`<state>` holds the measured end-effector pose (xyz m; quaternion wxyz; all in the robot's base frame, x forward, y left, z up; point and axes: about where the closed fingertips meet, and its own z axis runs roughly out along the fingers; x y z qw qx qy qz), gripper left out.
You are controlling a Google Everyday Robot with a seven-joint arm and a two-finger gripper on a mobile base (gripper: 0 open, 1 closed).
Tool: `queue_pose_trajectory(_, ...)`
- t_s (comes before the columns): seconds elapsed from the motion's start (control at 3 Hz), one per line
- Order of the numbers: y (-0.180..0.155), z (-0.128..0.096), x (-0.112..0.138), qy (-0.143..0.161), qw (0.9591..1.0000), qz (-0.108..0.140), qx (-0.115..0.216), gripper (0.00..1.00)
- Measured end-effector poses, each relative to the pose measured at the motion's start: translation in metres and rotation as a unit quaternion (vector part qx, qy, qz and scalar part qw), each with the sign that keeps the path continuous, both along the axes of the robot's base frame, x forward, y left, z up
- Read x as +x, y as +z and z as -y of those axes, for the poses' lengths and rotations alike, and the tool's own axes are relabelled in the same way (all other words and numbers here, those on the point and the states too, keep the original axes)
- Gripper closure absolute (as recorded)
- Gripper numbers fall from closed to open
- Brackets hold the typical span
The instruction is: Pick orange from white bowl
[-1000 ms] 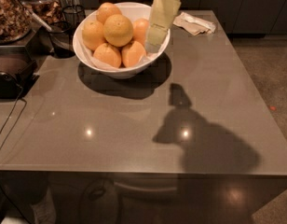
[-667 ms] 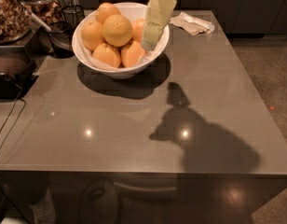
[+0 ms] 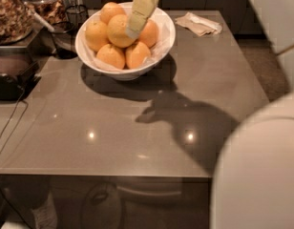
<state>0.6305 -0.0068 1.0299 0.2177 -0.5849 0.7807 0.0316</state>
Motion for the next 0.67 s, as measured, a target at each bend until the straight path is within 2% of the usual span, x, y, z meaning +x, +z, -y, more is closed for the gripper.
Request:
queue_pose_trajectory(0.33,-0.012,-0.021,0.033,-0.007,0.9996,-0.017,0.023,0.00)
queue_pose_trajectory(0.67,-0.008,-0.027,0.046,-0.009,0.9992,0.001,0.038,0.00)
